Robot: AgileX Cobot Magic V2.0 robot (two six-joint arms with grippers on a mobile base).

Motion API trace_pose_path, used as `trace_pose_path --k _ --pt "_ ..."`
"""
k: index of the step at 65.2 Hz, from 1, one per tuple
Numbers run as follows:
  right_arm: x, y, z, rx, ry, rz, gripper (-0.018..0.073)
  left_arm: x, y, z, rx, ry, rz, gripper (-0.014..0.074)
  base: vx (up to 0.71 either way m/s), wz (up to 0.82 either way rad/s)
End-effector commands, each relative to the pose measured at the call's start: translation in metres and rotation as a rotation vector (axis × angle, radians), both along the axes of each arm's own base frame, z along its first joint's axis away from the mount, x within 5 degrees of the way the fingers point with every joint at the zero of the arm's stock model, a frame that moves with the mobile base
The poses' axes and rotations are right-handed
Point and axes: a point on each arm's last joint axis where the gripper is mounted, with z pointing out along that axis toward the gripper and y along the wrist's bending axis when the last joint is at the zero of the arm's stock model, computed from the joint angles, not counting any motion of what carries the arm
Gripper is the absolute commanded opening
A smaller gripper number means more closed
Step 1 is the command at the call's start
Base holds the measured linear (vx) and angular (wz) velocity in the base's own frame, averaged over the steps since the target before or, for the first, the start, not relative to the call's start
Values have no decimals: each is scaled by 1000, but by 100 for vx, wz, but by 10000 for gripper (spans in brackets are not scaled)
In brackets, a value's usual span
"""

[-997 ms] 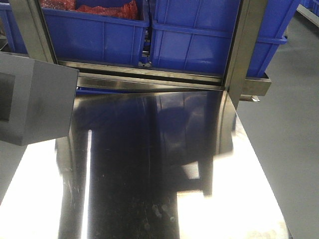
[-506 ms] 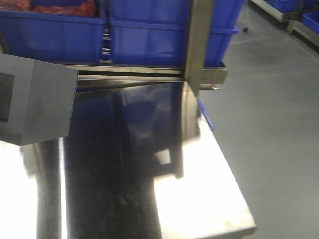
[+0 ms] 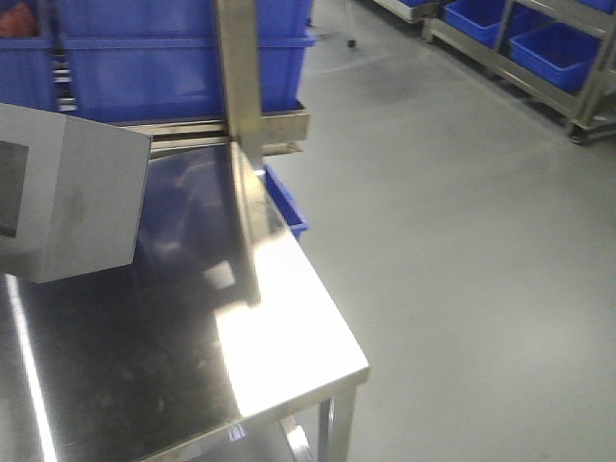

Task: Sort gray base to blue bin
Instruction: 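Turn the base away from the table, carrying the block in the left gripper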

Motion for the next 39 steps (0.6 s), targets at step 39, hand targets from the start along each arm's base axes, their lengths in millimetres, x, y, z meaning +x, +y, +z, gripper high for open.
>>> trace_pose_path --k 39 --pt "1 0 6 -20 -69 -2 -5 -2 2 20 -68 -121 8 -6 -2 -50"
